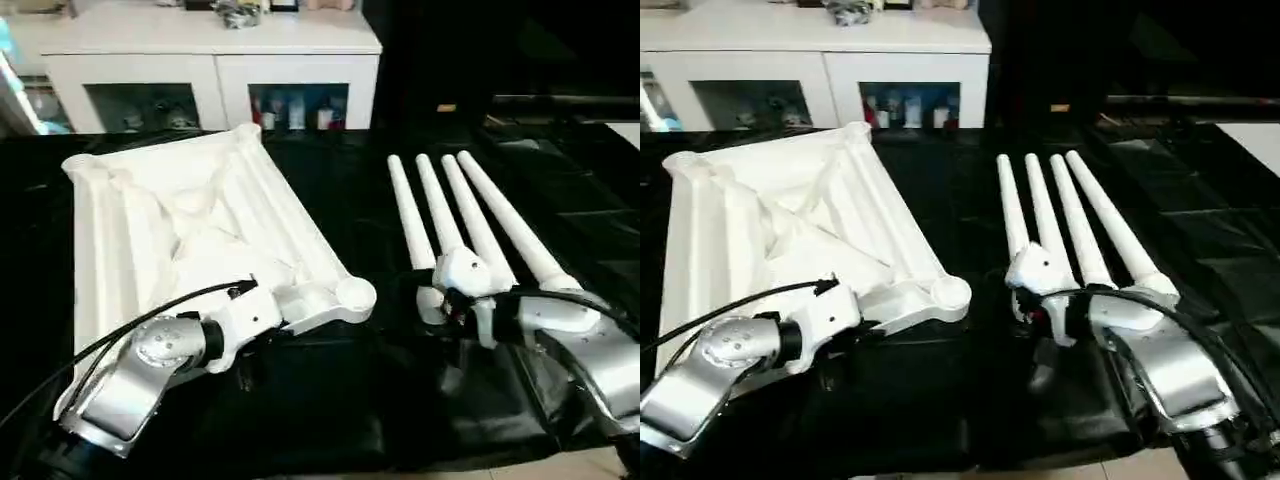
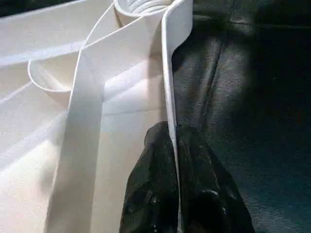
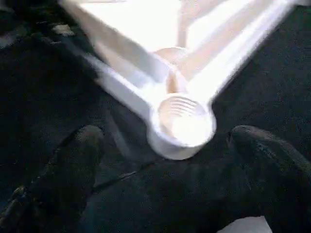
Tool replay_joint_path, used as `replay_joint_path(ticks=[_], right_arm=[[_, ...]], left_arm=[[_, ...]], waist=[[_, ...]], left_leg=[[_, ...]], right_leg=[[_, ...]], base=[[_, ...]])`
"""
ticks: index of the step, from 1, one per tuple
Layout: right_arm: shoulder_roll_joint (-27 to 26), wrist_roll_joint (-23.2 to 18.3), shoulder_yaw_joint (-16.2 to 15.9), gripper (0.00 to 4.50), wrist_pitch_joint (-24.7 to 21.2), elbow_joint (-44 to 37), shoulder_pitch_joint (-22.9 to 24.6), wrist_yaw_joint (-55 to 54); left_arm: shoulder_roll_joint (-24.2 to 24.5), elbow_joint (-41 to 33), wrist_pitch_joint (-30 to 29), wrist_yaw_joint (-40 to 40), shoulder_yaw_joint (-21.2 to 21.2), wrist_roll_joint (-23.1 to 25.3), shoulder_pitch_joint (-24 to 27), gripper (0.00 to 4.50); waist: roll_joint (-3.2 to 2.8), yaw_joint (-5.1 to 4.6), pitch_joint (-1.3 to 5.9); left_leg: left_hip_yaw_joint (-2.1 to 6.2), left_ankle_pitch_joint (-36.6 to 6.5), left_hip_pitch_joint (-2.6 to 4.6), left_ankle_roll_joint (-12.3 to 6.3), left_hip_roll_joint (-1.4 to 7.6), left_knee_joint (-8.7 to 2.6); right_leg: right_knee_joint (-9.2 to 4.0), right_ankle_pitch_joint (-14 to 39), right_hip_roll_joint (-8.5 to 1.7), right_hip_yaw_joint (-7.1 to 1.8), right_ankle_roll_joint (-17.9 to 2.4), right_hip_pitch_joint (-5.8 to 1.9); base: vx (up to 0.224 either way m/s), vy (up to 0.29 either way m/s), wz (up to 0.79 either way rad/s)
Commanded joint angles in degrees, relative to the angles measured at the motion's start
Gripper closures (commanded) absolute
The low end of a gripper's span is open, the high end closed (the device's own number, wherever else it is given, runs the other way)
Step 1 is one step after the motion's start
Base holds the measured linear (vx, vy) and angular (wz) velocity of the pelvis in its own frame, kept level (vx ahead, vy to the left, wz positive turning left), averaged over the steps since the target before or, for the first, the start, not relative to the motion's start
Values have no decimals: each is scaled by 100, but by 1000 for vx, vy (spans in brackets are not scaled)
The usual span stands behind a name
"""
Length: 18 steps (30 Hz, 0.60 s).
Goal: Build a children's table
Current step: Rotate table base, then pick table leg
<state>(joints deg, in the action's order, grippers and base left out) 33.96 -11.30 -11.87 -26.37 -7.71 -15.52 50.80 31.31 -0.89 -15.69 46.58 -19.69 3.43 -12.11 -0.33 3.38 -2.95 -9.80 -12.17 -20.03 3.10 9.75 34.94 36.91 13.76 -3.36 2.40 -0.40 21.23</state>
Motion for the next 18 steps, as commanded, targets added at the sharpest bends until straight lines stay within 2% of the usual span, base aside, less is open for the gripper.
replay_joint_path(ticks=[1, 3, 4, 5, 6, 7, 8, 9, 10, 14, 16, 17, 18], right_arm=[[-185, 150, 30, 0, -309, 174, -173, -466], [-472, 195, 140, 0, -666, 352, -323, -934], [-472, 195, 140, 0, -666, 352, -323, -934], [-858, 96, 394, 0, -1351, 577, -560, -1471], [-1057, 32, 546, 0, -1654, 716, -701, -1730], [-1185, -9, 646, 0, -1841, 810, -795, -1896], [-1185, -9, 646, 0, -1841, 810, -795, -1896], [-1424, -48, 845, 0, -2199, 1028, -1007, -2201], [-1507, 3, 869, 0, -2288, 1162, -1140, -2329], [-1820, 216, 972, 0, -2391, 1845, -1762, -2871], [-1903, 309, 970, 0, -2447, 2224, -2097, -3067], [-1949, 427, 973, 0, -2414, 2742, -2436, -3283], [-1959, 460, 971, 0, -2404, 2894, -2531, -3340]], left_arm=[[13, 228, 316, -377, 2, 181, -129, 445], [78, 280, 445, -277, 21, 152, -161, 403], [78, 280, 445, -277, 21, 152, -161, 390], [170, 179, 322, -40, 72, 47, -106, 386], [209, 105, 234, 73, 114, -25, -67, 376], [233, 58, 178, 145, 142, -73, -45, 376], [233, 58, 178, 145, 142, -73, -45, 368], [278, -27, 170, 274, 218, -162, 1, 358], [322, -112, 146, 342, 270, -224, 34, 347], [456, -378, 7, 549, 457, -549, 76, 324], [515, -450, -20, 568, 521, -621, 41, 315], [552, -535, -111, 604, 607, -718, -6, 298], [560, -560, -135, 617, 631, -742, -20, 291]], waist=[[54, 33, 251], [50, 23, 257], [55, 29, 277], [33, 22, 282], [6, 16, 288], [14, 1, 307], [5, 12, 316], [-12, -10, 317], [-27, 1, 334], [-28, 6, 361], [-31, 6, 369], [-28, -6, 372], [-31, -10, 358]], left_leg=[[147, -1067, 10, -103, 334, -475], [141, -941, -17, -103, 296, -480], [136, -918, -25, -73, 302, -472], [137, -821, -8, -55, 300, -475], [145, -761, -20, -48, 288, -487], [152, -666, -48, 16, 291, -483], [137, -644, -26, 30, 300, -472], [130, -592, -19, 57, 298, -465], [124, -502, -15, 87, 297, -462], [92, -160, -34, 61, 277, -427], [82, -68, -38, 60, 268, -412], [77, -66, -39, 90, 252, -408], [72, -136, -41, 117, 259, -414]], right_leg=[[-588, 1369, -483, -344, -1021, -124], [-572, 1223, -463, -326, -1036, -130], [-561, 1171, -469, -322, -1019, -146], [-535, 987, -453, -323, -1069, -128], [-520, 917, -452, -319, -1117, -128], [-495, 741, -441, -302, -1136, -157], [-486, 618, -436, -305, -1149, -134], [-454, 342, -430, -309, -1238, -129], [-429, 113, -416, -293, -1289, -134], [-365, -610, -413, -294, -1422, -163], [-343, -749, -409, -292, -1464, -161], [-333, -744, -400, -285, -1507, -156], [-348, -652, -408, -288, -1524, -152]], base=[[0, 0, 0], [0, 0, 0], [0, 0, 0], [0, 0, 0], [0, 0, 0], [0, 0, 0], [0, 0, 0], [0, 0, 0], [0, 0, 0], [0, 0, 0], [0, 0, 0], [0, 0, 0], [0, 0, 0]])
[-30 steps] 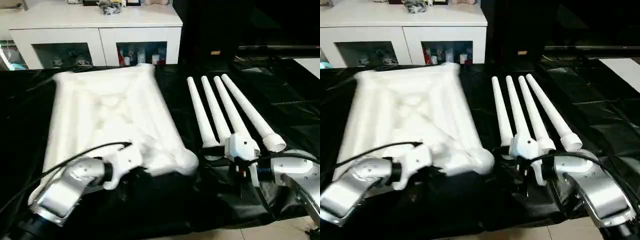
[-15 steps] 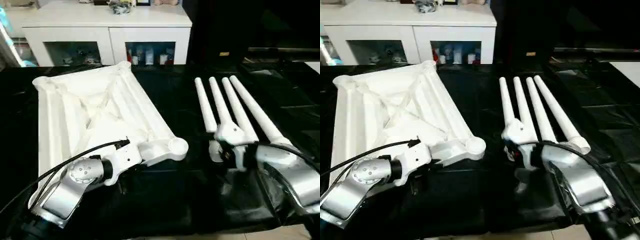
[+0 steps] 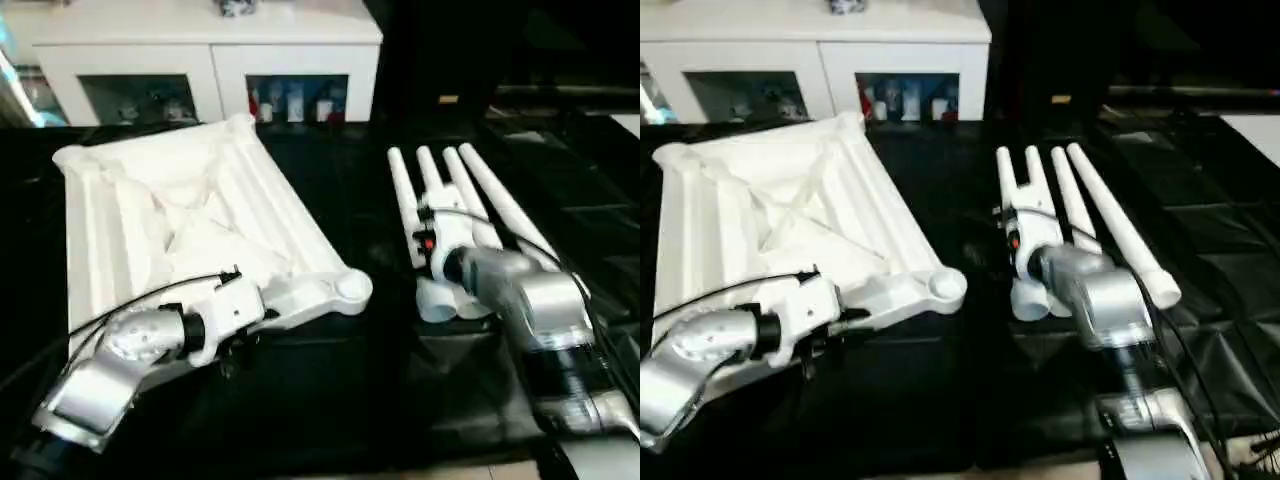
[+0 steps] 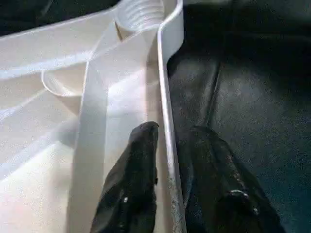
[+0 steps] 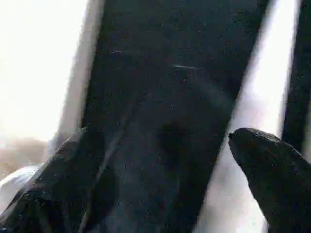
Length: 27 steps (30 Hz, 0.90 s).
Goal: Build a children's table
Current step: Pick table leg
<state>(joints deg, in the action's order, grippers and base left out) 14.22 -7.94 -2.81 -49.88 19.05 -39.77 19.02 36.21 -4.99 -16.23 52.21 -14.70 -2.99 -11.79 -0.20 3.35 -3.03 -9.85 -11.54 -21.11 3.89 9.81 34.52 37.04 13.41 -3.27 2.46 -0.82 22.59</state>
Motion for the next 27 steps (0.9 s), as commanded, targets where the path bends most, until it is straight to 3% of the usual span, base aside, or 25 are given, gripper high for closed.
replay_joint_path(ticks=[1, 2, 4, 5, 8, 9, 13, 14, 16, 22, 23, 27], right_arm=[[4, 200, 42, 0, -32, 592, -324, -275], [-22, 284, 54, 0, 28, 1224, -678, -459], [-51, 277, 139, 0, 76, 1702, -908, -589], [-51, 332, 131, 0, 59, 1949, -1026, -678], [-81, 359, 249, 0, 163, 2539, -1289, -871], [-93, 336, 300, 0, 205, 2708, -1364, -881], [-133, 210, 475, 0, 250, 3326, -1593, -817], [-145, 171, 509, 0, 257, 3480, -1643, -775], [-176, 127, 585, 0, 351, 3891, -1762, -723], [-211, 29, 761, 0, 355, 4219, -1819, -573], [-210, 26, 782, 28, 363, 4252, -1829, -584], [-178, 41, 806, 54, 458, 4474, -1901, -533]], left_arm=[[81, -208, -125, 87, 182, -143, -90, 284], [85, -315, -209, 143, 252, -196, -160, 284], [86, -427, -260, 183, 276, -247, -222, 265], [86, -495, -317, 189, 277, -278, -253, 247], [56, -756, -537, 232, 293, -472, -330, 233], [54, -837, -596, 245, 286, -526, -347, 217], [73, -1107, -792, 345, 257, -682, -352, 199], [73, -1167, -845, 373, 252, -721, -350, 169], [74, -1299, -979, 408, 238, -795, -364, 160], [39, -1454, -1101, 373, 211, -891, -460, 117], [34, -1464, -1112, 372, 210, -898, -472, 112], [24, -1512, -1184, 381, 193, -922, -514, 75]], waist=[[-43, -4, 361], [-10, -8, 352], [-20, 21, 353], [12, 19, 360], [15, 31, 388], [44, 27, 387], [44, 18, 396], [42, 15, 386], [36, 15, 388], [38, 37, 394], [34, 40, 395], [43, 33, 393]], left_leg=[[74, -303, 70, 86, 257, -370], [64, -384, 77, 134, 261, -381], [52, -361, 84, 147, 263, -371], [56, -264, 62, 118, 266, -370], [55, -44, 46, 71, 255, -346], [47, -4, 29, 41, 250, -342], [43, 48, 10, -88, 253, -322], [45, 12, 9, -108, 263, -324], [35, 3, 15, -127, 264, -315], [27, 43, 16, -161, 274, -305], [31, 17, 18, -148, 278, -306], [29, -26, 11, -127, 274, -303]], right_leg=[[-362, -472, -423, -295, -1475, -292], [-382, -310, -418, -294, -1465, -289], [-372, -339, -424, -306, -1462, -286], [-354, -511, -417, -302, -1439, -317], [-313, -791, -427, -295, -1461, -335], [-309, -865, -424, -300, -1466, -344], [-287, -952, -421, -286, -1533, -345], [-292, -885, -424, -282, -1555, -338], [-292, -862, -416, -279, -1569, -332], [-281, -901, -404, -267, -1598, -330], [-282, -846, -412, -262, -1596, -328], [-290, -720, -416, -262, -1590, -328]], base=[[0, 0, 0], [0, 0, 0], [0, 0, 0], [0, 0, 0], [0, 0, 0], [0, 0, 0], [0, 0, 0], [0, 0, 0], [0, 0, 0], [0, 0, 0], [0, 0, 0], [0, 0, 0]])
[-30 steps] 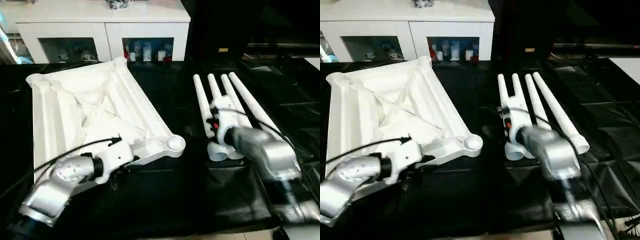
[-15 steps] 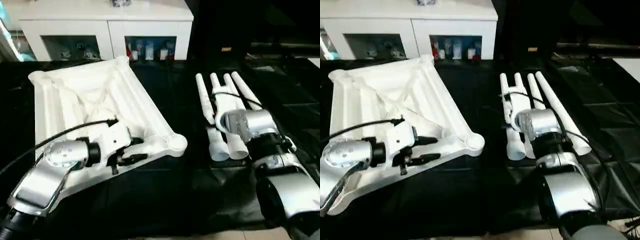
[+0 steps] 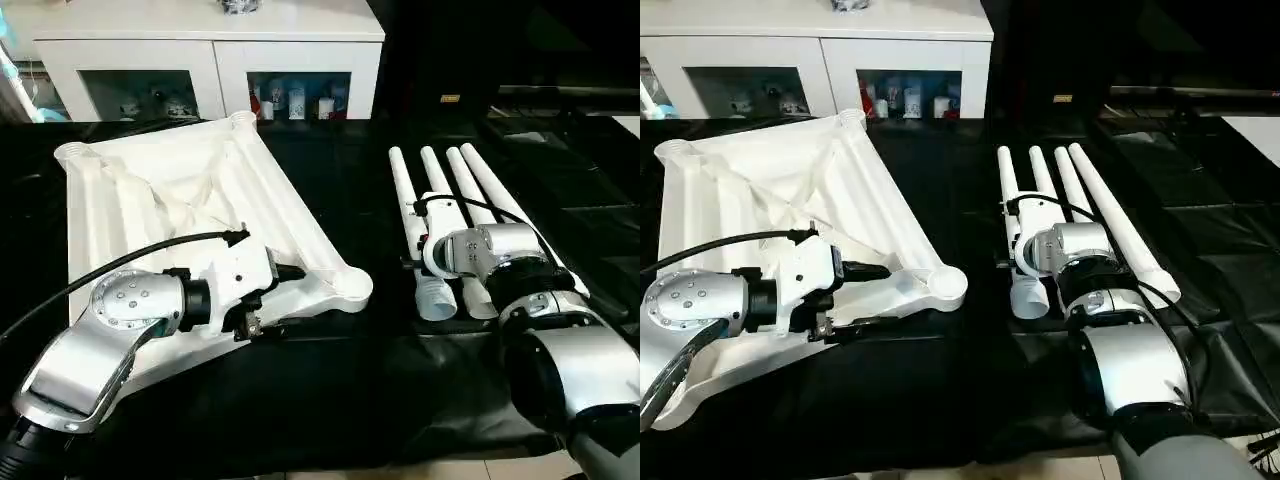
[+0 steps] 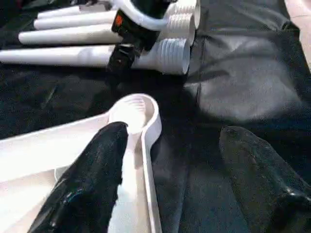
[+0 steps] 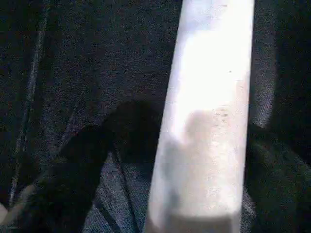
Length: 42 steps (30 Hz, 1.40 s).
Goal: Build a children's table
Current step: Pick table leg
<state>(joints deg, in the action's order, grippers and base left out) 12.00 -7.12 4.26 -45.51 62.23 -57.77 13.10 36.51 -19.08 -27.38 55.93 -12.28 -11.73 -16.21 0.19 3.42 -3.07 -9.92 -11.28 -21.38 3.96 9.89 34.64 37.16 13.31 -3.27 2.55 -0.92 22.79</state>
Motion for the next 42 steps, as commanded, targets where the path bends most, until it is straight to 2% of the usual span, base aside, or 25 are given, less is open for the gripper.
replay_joint_path(ticks=[1, 2, 3, 7, 9, 13, 14, 15, 17, 23, 25, 26, 27, 28, 29, 31, 32, 33, 35, 36, 37, 39, 40, 41, 42], right_arm=[[46, -42, 100, 54, 26, 169, -105, 62], [55, -48, 106, 79, 47, 229, -128, 76], [66, -94, 180, 83, 78, 343, -166, 96], [73, -135, 295, 106, 88, 437, -173, 88], [93, -150, 337, 130, 128, 525, -186, 78], [132, -160, 412, 162, 207, 667, -217, 64], [147, -148, 443, 169, 232, 708, -219, 46], [163, -135, 460, 178, 248, 737, -228, 45], [174, -117, 447, 206, 248, 745, -239, 77], [171, -140, 497, 246, 320, 828, -285, 55], [166, -172, 554, 257, 333, 830, -315, 33], [162, -213, 613, 262, 334, 823, -335, 17], [162, -247, 657, 262, 336, 813, -350, 14], [175, -373, 789, 262, 328, 748, -394, 14], [181, -441, 848, 263, 342, 691, -412, 55], [187, -588, 957, 265, 304, 541, -430, 200], [191, -655, 1004, 265, 270, 457, -435, 262], [192, -694, 1032, 265, 249, 409, -438, 294], [192, -898, 1190, 266, 181, 94, -417, 429], [170, -1005, 1261, 266, 162, -148, -362, 510], [78, -1242, 1458, 266, 209, -709, -192, 539], [55, -1299, 1506, 266, 217, -836, -152, 527], [-64, -1465, 1457, 266, 294, -1647, 204, 716], [-121, -1494, 1382, 266, 373, -2106, 429, 789], [-160, -1518, 1316, 266, 421, -2457, 605, 841]], left_arm=[[-6, -106, -73, 9, -50, -50, -74, 75], [-14, -118, -92, 11, -54, -57, -83, 58], [-27, -133, -114, -6, -71, -61, -98, 42], [-26, -105, -103, -40, -98, -39, -122, 25], [-32, -84, -116, -43, -103, -37, -161, 1], [-63, -24, -118, -36, -118, -13, -248, 0], [-65, -5, -112, -46, -153, 34, -278, 0], [-71, 15, -118, -52, -180, 67, -320, 0], [-100, -39, -139, -5, -153, -42, -337, 0], [-197, 39, -110, -84, -114, -85, -385, 0], [-264, 104, -61, -124, -108, -97, -386, 0], [-311, 147, -35, -171, -96, -93, -392, 0], [-372, 191, -26, -236, -68, -92, -403, 0], [-596, 341, -60, -540, 71, -87, -459, 0], [-734, 455, -54, -754, 156, -52, -505, 0], [-968, 704, -46, -1258, 304, 110, -616, 0], [-1105, 819, -60, -1551, 407, 178, -676, 0], [-1185, 882, -72, -1720, 469, 214, -711, 0], [-1672, 1149, -174, -2720, 894, 337, -904, 0], [-1891, 1202, -328, -3116, 1102, 327, -975, 0], [-2136, 1171, -577, -3441, 1313, 255, -1008, 0], [-2168, 1146, -641, -3466, 1338, 236, -1003, 0], [-2346, 1146, -626, -3763, 1408, 270, -1069, 0], [-2379, 1147, -875, -3812, 1385, 292, -1129, 0], [-2405, 1155, -1059, -3847, 1367, 307, -1175, 0]], waist=[[9, 24, 394], [10, 27, 394], [24, 28, 396], [11, 36, 400], [10, 40, 398], [5, 48, 405], [-4, 51, 400], [-46, 59, 403], [7, 48, 409], [11, 48, 410], [26, 50, 408], [58, 48, 410], [66, 51, 414], [103, 46, 413], [93, 42, 412], [132, 46, 431], [176, 36, 415], [164, 37, 411], [162, 35, 414], [155, 42, 421], [169, 50, 442], [207, 68, 451], [218, 80, 433], [222, 120, 419], [205, 160, 443]], left_leg=[[33, -54, 37, -139, 266, -318], [30, -62, 34, -142, 265, -314], [28, -56, 33, -148, 266, -314], [32, -32, 34, -163, 268, -309], [32, -41, 32, -172, 268, -308], [31, -55, 35, -178, 265, -300], [32, -82, 30, -163, 265, -301], [41, -91, 33, -143, 267, -297], [34, -64, 23, -143, 263, -298], [26, -54, 22, -196, 267, -288], [23, -31, 27, -203, 273, -287], [20, -3, 16, -226, 269, -284], [20, 24, 18, -240, 267, -283], [12, 42, 18, -266, 269, -283], [12, 24, 13, -261, 269, -282], [23, 51, 24, -308, 275, -280], [18, 0, 21, -343, 274, -286], [24, -1, 13, -336, 273, -287], [29, 25, 19, -336, 279, -286], [39, 103, 25, -354, 284, -275], [44, 222, 25, -413, 298, -265], [50, 430, 3, -604, 281, -251], [36, 381, 2, -681, 273, -247], [33, 370, 0, -704, 277, -248], [47, 451, 37, -707, 314, -235]], right_leg=[[-303, -698, -413, -270, -1575, -347], [-305, -663, -418, -272, -1579, -347], [-304, -662, -419, -271, -1576, -348], [-298, -691, -415, -264, -1574, -344], [-299, -684, -416, -262, -1583, -343], [-300, -679, -418, -260, -1610, -342], [-303, -640, -416, -258, -1612, -342], [-295, -634, -420, -255, -1610, -341], [-293, -703, -413, -254, -1615, -357], [-293, -670, -418, -251, -1652, -348], [-291, -649, -414, -251, -1644, -343], [-286, -668, -417, -256, -1631, -353], [-286, -683, -419, -256, -1622, -355], [-292, -686, -416, -255, -1613, -348], [-284, -693, -419, -263, -1616, -357], [-285, -769, -431, -259, -1638, -363], [-303, -726, -423, -256, -1602, -357], [-294, -726, -426, -260, -1591, -369], [-297, -746, -432, -261, -1570, -368], [-291, -940, -428, -260, -1601, -376], [-263, -1224, -432, -262, -1625, -388], [-241, -1456, -437, -246, -1657, -378], [-264, -1326, -437, -248, -1670, -357], [-280, -1325, -442, -255, -1608, -368], [-252, -1370, -457, -253, -1547, -337]], base=[[0, 0, 0], [0, 0, 0], [0, 0, 0], [0, 0, 0], [0, 0, 0], [0, 0, 0], [0, 0, 0], [0, 0, 0], [0, 0, 0], [0, 0, 0], [0, 0, 0], [0, 0, 0], [0, 0, 0], [0, 0, 0], [0, 0, 0], [0, 0, 0], [0, 0, 0], [0, 0, 0], [0, 0, 0], [0, 0, 0], [0, 0, 0], [0, 0, 0], [0, 0, 0], [0, 0, 0], [0, 0, 0]])
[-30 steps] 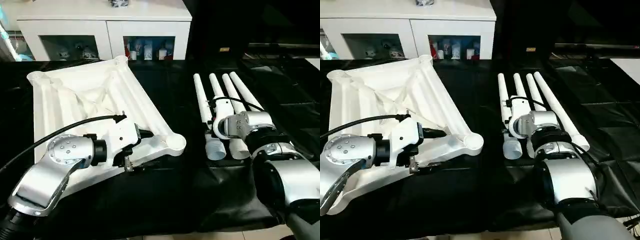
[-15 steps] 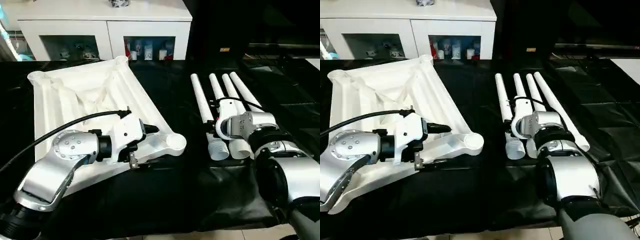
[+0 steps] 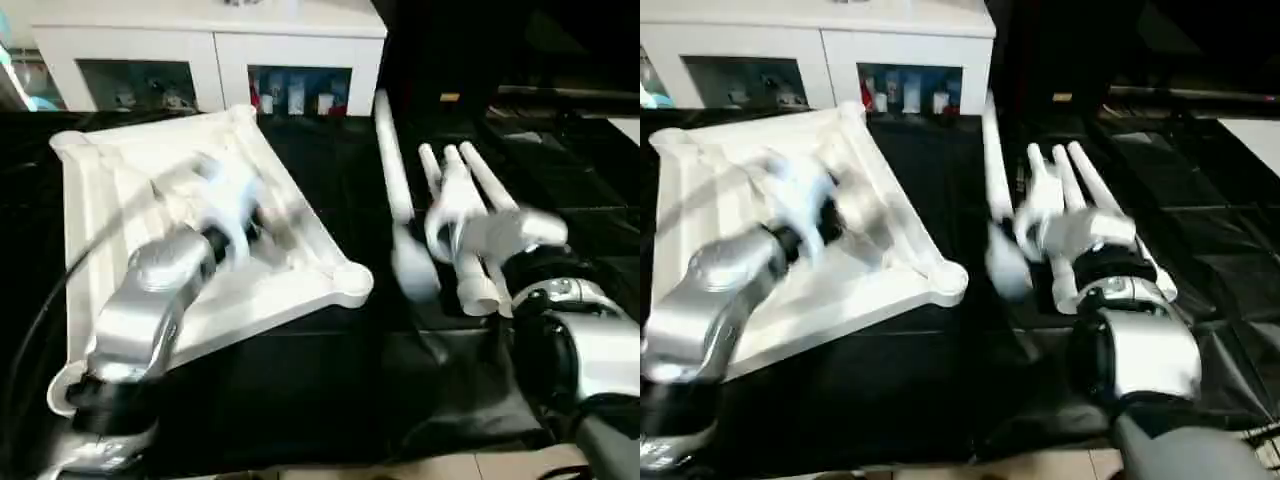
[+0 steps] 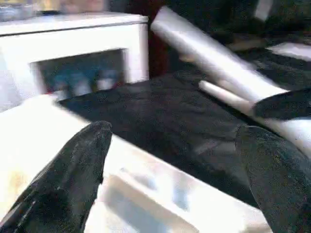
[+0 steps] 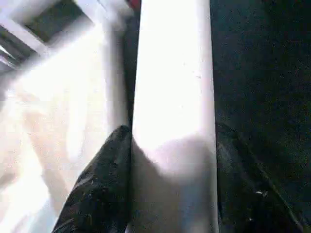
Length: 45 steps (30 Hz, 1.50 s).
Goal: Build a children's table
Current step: Pick table leg
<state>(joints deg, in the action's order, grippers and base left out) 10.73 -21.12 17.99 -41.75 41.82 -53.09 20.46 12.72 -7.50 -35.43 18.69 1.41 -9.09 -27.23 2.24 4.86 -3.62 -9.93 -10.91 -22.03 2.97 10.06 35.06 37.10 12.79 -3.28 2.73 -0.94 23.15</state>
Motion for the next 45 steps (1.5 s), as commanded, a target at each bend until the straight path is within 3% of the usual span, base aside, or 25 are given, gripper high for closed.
replay_joint_path(ticks=[1, 3, 4, 6, 8, 9, 10, 11, 12, 13, 15, 16, 17, 19, 20, 22, 25, 27, 28, 30, 33, 36, 38, 45], right_arm=[[-63, -169, -136, 266, 24, -777, 321, 193], [-155, -448, -235, 266, -117, -1618, 732, 472], [-157, -459, -243, 266, -116, -1650, 748, 489], [-179, -539, -654, 266, 256, -2525, 1220, 1045], [-189, -493, -906, 266, 577, -2925, 1447, 1326], [-191, -490, -925, 266, 604, -2958, 1465, 1346], [-259, -507, -1123, 266, 960, -3427, 1706, 1581], [-272, -484, -1233, 266, 1085, -3645, 1817, 1633], [-273, -482, -1244, 266, 1097, -3667, 1828, 1638], [-284, -460, -1302, 266, 1126, -3841, 1919, 1641], [-217, -389, -1582, 266, 1143, -4451, 2203, 1705], [-198, -371, -1657, 266, 1138, -4567, 2248, 1727], [-195, -363, -1676, 266, 1136, -4587, 2257, 1730], [-142, -201, -1901, 266, 1191, -4716, 2357, 1762], [-114, -90, -2048, 266, 1268, -4792, 2431, 1782], [-112, -68, -2085, 266, 1291, -4821, 2452, 1788], [-109, 27, -2272, 266, 1379, -4963, 2570, 1747], [-84, 143, -2367, 266, 1410, -4966, 2569, 1671], [-108, 169, -2384, 266, 1412, -4926, 2549, 1630], [-153, 260, -2430, 266, 1471, -4803, 2509, 1540], [-172, 372, -2471, 266, 1567, -4676, 2495, 1463], [-182, 454, -2499, 266, 1643, -4605, 2473, 1365], [-176, 493, -2501, 266, 1669, -4575, 2455, 1341], [-143, 634, -2576, 266, 1758, -4502, 2449, 1276]], left_arm=[[-74, 22, -222, -178, 20, 37, -102, 0], [-197, -12, 20, -130, 84, -156, -128, 0], [-206, -16, 23, -129, 94, -173, -133, 0], [-494, -127, -33, -130, 463, -787, -334, 0], [-635, -181, -262, -109, 670, -1133, -470, 0], [-647, -185, -287, -108, 688, -1162, -482, 0], [-839, -217, -689, 14, 993, -1865, -673, 0], [-923, -231, -872, 75, 1117, -2190, -756, 0], [-931, -232, -889, 81, 1129, -2222, -764, 0], [-992, -242, -1039, 109, 1209, -2382, -813, 0], [-1231, -135, -1375, 185, 1331, -2880, -977, 0], [-1299, -79, -1400, 194, 1366, -3031, -1020, 0], [-1323, -66, -1410, 193, 1382, -3083, -1029, 0], [-1471, 3, -1495, 161, 1484, -3492, -1097, 0], [-1525, 9, -1584, 147, 1503, -3626, -1127, 0], [-1542, 11, -1608, 152, 1496, -3643, -1128, 0], [-1525, 53, -1741, 39, 1381, -3484, -1110, 0], [-1501, 113, -1784, -103, 1308, -3322, -1122, 28], [-1460, 144, -1826, -163, 1253, -3237, -1117, 34], [-1429, 230, -1917, -349, 1258, -3267, -1142, 40], [-1368, 301, -1994, -533, 1271, -3279, -1151, 75], [-1276, 204, -2022, -468, 1303, -3306, -1108, 85], [-1259, 200, -2010, -470, 1317, -3312, -1119, 106], [-1231, 225, -1959, -498, 1292, -3411, -1103, 169]], waist=[[13, 65, 488], [21, 100, 471], [20, 114, 472], [14, 149, 458], [-23, 159, 445], [-1, 153, 432], [-201, 165, 424], [-79, 144, 413], [-79, 144, 413], [-116, 125, 414], [-103, 140, 407], [-120, 125, 396], [-102, 110, 403], [-176, 101, 388], [-140, 81, 387], [-133, 61, 383], [-77, 34, 384], [-68, 15, 384], [-10, 5, 384], [-30, 18, 382], [-2, 20, 390], [-52, 26, 400], [-47, 28, 402], [-67, 22, 394]], left_leg=[[39, 453, 121, -613, 288, -285], [42, 318, 125, -547, 296, -305], [53, 235, 125, -481, 309, -315], [52, 85, 125, -377, 309, -326], [76, -125, 122, -252, 309, -351], [60, -198, 118, -205, 298, -355], [91, -420, 132, -57, 304, -358], [63, -585, 139, 25, 297, -365], [63, -585, 139, 25, 297, -365], [89, -609, 119, 71, 285, -391], [74, -691, 142, 90, 279, -381], [90, -744, 120, 86, 276, -397], [97, -808, 108, 83, 272, -404], [105, -925, 105, 136, 262, -405], [108, -992, 100, 162, 260, -411], [111, -1007, 92, 155, 259, -414], [117, -891, 78, 83, 266, -413], [116, -810, 70, 48, 269, -410], [102, -797, 77, 24, 262, -402], [104, -738, 76, 19, 264, -400], [100, -650, 74, 5, 262, -397], [100, -532, 82, -15, 265, -390], [94, -505, 84, -28, 266, -387], [98, -636, 83, 20, 265, -396]], right_leg=[[-268, -1236, -434, -264, -1512, -357], [-302, -988, -448, -266, -1518, -353], [-297, -881, -458, -270, -1501, -356], [-320, -751, -466, -274, -1474, -355], [-336, -508, -472, -266, -1411, -344], [-357, -403, -467, -271, -1371, -341], [-352, -186, -488, -277, -1354, -314], [-411, -138, -464, -286, -1325, -310], [-411, -138, -464, -286, -1325, -310], [-407, -75, -445, -274, -1280, -331], [-439, 60, -441, -289, -1226, -317], [-443, 147, -440, -291, -1202, -328], [-468, 315, -440, -282, -1139, -340], [-498, 506, -442, -289, -1094, -323], [-516, 595, -434, -287, -1053, -335], [-522, 636, -429, -288, -1022, -326], [-517, 694, -436, -291, -916, -336], [-516, 688, -434, -290, -895, -327], [-530, 722, -428, -294, -864, -322], [-513, 720, -437, -297, -859, -315], [-504, 580, -436, -293, -871, -321], [-470, 332, -433, -288, -936, -309], [-467, 193, -431, -287, -978, -315], [-480, 290, -435, -293, -980, -326]], base=[[0, 0, 0], [0, 0, 0], [0, 0, 0], [0, 0, 0], [0, 0, 0], [0, 0, 0], [0, 0, 0], [0, 0, 0], [0, 0, 0], [0, 0, 0], [0, 0, 0], [0, 0, 0], [0, 0, 0], [0, 0, 0], [0, 0, 0], [0, 0, 0], [0, 0, 0], [0, 0, 0], [0, 0, 0], [0, 0, 0], [0, 0, 0], [0, 0, 0], [0, 0, 0], [0, 0, 0]])
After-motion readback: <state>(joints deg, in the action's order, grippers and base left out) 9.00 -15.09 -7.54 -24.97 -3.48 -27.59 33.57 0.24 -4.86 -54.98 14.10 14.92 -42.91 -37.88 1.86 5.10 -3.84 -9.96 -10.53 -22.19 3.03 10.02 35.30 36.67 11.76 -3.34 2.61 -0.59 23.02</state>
